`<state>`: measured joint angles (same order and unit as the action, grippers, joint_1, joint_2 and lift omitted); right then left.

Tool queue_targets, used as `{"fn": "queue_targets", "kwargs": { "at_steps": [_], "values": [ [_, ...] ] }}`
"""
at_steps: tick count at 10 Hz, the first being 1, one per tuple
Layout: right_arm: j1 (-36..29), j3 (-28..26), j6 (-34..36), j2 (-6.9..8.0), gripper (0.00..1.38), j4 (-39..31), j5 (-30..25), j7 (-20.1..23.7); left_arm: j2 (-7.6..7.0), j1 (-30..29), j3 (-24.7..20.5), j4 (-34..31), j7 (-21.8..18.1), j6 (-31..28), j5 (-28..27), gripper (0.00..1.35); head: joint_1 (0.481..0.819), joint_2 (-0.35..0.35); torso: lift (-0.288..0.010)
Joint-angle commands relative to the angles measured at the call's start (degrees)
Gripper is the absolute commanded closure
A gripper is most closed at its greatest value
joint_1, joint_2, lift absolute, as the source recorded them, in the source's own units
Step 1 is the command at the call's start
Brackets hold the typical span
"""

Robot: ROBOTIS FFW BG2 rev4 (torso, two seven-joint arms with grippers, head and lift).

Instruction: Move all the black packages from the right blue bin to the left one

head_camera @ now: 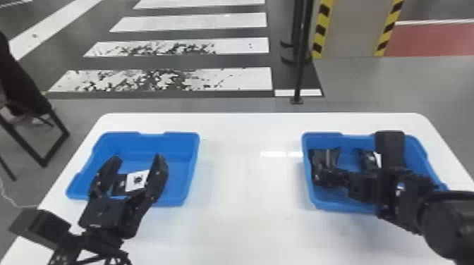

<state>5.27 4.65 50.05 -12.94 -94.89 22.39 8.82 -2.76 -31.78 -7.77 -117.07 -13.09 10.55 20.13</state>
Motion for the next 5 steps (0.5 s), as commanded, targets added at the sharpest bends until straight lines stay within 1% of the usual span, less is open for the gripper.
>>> {"fn": "queue_targets", "kwargs": {
  "at_steps": [1, 2, 3, 4, 5],
  "values": [
    [-1.3, -1.6, -1.1, -0.07, 1.14, -1.2, 0.3, 0.6, 0.03, 0.0, 0.0, 0.0, 0.0, 0.0, 0.1, 0.12, 0.695, 0.1, -0.14],
    [-2.7, -3.2, -1.4, -0.07, 1.14, -2.8, 0.6, 1.3, 0.03, 0.1, 0.1, 0.0, -0.1, 0.1, 0.2, 0.12, 0.695, 0.098, -0.14],
    [-5.1, -5.1, -1.4, 0.02, 1.14, -6.3, 1.0, 2.3, 0.03, 0.1, 0.2, 0.0, -0.1, 0.6, 0.4, 0.12, 0.695, 0.094, -0.14],
    [-7.7, -7.6, -1.4, 0.11, 1.14, -10.7, 2.3, 4.0, 0.03, 0.3, 0.3, 0.0, -0.1, 1.1, 0.8, 0.12, 0.695, 0.085, -0.14],
    [-9.8, -9.8, -2.1, 0.11, 1.14, -14.2, 4.1, 6.9, 0.12, 0.3, 0.5, 0.0, -0.2, 1.3, 1.5, 0.12, 0.695, 0.079, -0.14]
  ]
}}
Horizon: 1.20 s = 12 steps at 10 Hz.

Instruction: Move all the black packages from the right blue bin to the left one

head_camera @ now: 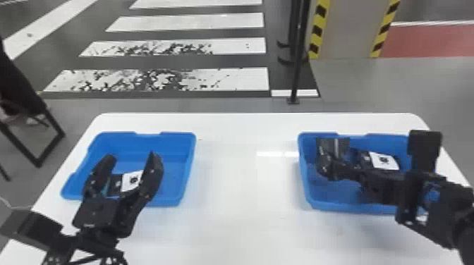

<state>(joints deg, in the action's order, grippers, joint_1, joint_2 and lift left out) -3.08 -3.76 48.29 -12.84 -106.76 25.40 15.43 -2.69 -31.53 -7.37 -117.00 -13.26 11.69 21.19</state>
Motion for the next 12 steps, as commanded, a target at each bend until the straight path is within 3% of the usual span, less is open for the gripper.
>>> {"fn": "queue_targets", "kwargs": {
  "at_steps": [1, 2, 3, 4, 5, 6, 9, 12],
  "values": [
    [-1.8, -3.4, -1.6, -0.08, 1.14, -3.1, 3.5, 5.4, -0.03, 0.2, 0.5, 0.1, 0.0, 0.3, 1.9, 0.12, 0.695, 0.079, -0.14],
    [-0.7, -3.1, -4.1, -1.14, 1.14, -0.9, 8.2, 11.2, -0.03, 0.5, 1.3, 0.1, 0.0, 0.3, 3.9, 0.11, 0.695, 0.086, -0.14],
    [2.9, 0.0, -7.7, -2.63, 1.13, 6.3, 13.6, 19.3, -0.12, 0.7, 2.6, 0.1, -0.5, 0.5, 9.0, 0.11, 0.695, 0.093, -0.14],
    [7.4, 6.3, -11.9, -4.48, 1.13, 15.6, 23.0, 25.8, -0.47, 1.4, 5.0, -0.1, -1.3, 2.0, 16.2, 0.11, 0.695, 0.119, -0.14],
    [7.9, 7.5, -12.2, -4.65, 1.14, 16.1, 24.6, 27.4, -1.0, 2.4, 6.8, -0.1, -3.0, 0.1, 21.3, 0.11, 0.695, 0.15, -0.14],
    [8.0, 10.8, -12.0, -4.92, 1.14, 15.3, 26.8, 27.7, -1.53, 4.7, 7.5, -0.1, -5.8, -6.6, 25.3, 0.12, 0.695, 0.161, -0.14],
    [11.2, 24.3, -11.2, -5.18, 1.13, 14.4, 32.2, 26.8, -2.49, 6.9, 9.2, -0.1, -7.3, -13.1, 21.4, 0.11, 0.695, 0.175, -0.14],
    [12.4, 28.3, -10.6, -5.44, 1.13, 14.4, 33.8, 26.0, -2.4, 6.6, 8.1, -0.1, -7.3, -15.3, 19.1, 0.16, 0.695, 0.257, -0.14]
  ]
}}
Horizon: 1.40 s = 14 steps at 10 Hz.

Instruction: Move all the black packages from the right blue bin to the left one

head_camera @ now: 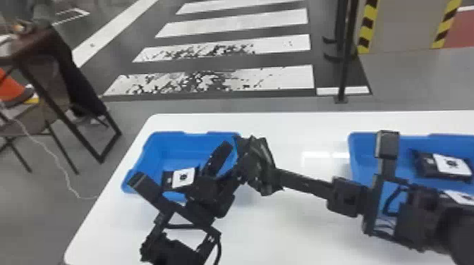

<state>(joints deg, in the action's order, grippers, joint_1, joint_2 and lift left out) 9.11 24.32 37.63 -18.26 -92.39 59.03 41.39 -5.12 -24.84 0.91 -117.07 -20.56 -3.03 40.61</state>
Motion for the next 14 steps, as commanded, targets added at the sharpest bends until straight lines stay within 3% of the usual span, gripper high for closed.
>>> {"fn": "queue_targets", "kwargs": {
  "at_steps": [1, 2, 3, 4, 9, 10, 12, 13, 14],
  "values": [
    [0.3, 0.2, -0.1, -0.02, 1.14, 0.1, 0.2, -0.1, 0.11, 0.0, -0.7, -0.1, 0.1, -2.5, -0.6, 0.36, 0.695, 0.264, -0.14],
    [0.5, 0.2, -0.1, -0.11, 1.13, 0.4, 0.4, -0.2, 0.29, -0.3, -1.9, -2.3, 0.7, -7.1, -2.9, 0.9, 0.695, 0.268, -0.14],
    [0.9, 0.2, -0.9, -0.02, 1.13, 0.8, 0.5, -0.3, 0.46, -1.3, -3.1, -5.6, 2.0, -10.8, -6.0, 1.13, 0.695, 0.266, -0.14],
    [1.4, 0.2, -1.5, -0.02, 1.13, 1.2, 0.3, -0.6, 0.55, -2.3, -3.8, -9.3, 3.3, -13.8, -9.4, 1.22, 0.695, 0.265, -0.14],
    [2.8, 0.4, -3.2, 0.25, 1.13, 2.3, -1.6, -1.8, 0.64, -2.7, -3.7, -10.8, 4.0, -15.1, -9.3, 1.22, 0.695, 0.261, -0.14],
    [3.4, 0.6, -3.6, 0.42, 1.02, 3.6, -0.2, -2.5, 0.64, -2.7, -3.7, -10.7, 4.2, -14.7, -8.7, 1.22, 0.695, 0.257, -0.14],
    [3.8, 0.6, -3.6, 0.42, 0.29, 5.3, 0.5, -2.6, 0.73, -2.2, -4.7, -10.5, 5.8, -13.0, -9.4, 1.22, 0.695, 0.25, -0.14],
    [3.7, 0.6, -3.7, 0.42, 0.05, 6.1, 1.4, -2.7, 0.99, -1.5, -5.9, -9.7, 6.9, -10.6, -10.8, 1.22, 0.695, 0.253, -0.14],
    [3.4, 0.6, -3.7, 0.42, 0.1, 7.2, 2.9, -2.7, 1.25, 0.5, -8.1, -6.8, 8.3, -6.8, -13.9, 1.22, 0.695, 0.268, -0.14]
  ]
}}
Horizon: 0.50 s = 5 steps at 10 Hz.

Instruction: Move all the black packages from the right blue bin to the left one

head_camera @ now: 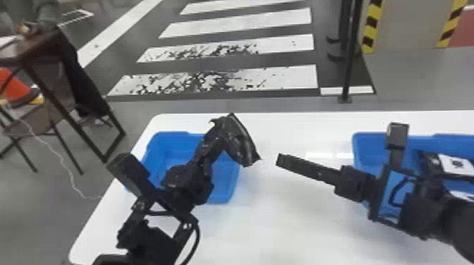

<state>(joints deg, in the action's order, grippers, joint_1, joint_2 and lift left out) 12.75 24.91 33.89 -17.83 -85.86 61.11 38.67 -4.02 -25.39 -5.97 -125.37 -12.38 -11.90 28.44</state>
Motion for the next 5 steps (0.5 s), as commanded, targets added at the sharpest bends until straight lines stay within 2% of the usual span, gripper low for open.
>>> {"fn": "queue_targets", "kwargs": {
  "at_steps": [1, 3, 4, 5],
  "values": [
    [-0.9, -0.1, -0.6, -0.1, 0.13, 0.9, 2.2, 0.0, 0.24, 3.9, -3.7, 5.4, 1.4, 5.6, -7.3, 1.22, 0.695, 0.297, -0.14],
    [-2.2, -0.8, -1.3, -0.19, 0.13, -0.1, 2.2, 0.2, 0.42, 8.2, -7.5, 12.7, 4.6, 13.0, -24.0, 1.22, 0.695, 0.35, -0.14],
    [-2.9, -2.6, -1.7, -0.19, 0.13, -1.1, -0.2, 0.1, 0.42, 9.8, -7.6, 18.3, 5.9, 19.5, -27.2, 1.15, 0.695, 0.35, -0.14],
    [-3.3, -5.1, -1.7, -0.19, 0.13, -2.2, -4.4, 0.1, 0.68, 10.1, -7.5, 21.5, 6.1, 22.9, -26.5, 0.75, 0.695, 0.35, -0.14]
  ]
}}
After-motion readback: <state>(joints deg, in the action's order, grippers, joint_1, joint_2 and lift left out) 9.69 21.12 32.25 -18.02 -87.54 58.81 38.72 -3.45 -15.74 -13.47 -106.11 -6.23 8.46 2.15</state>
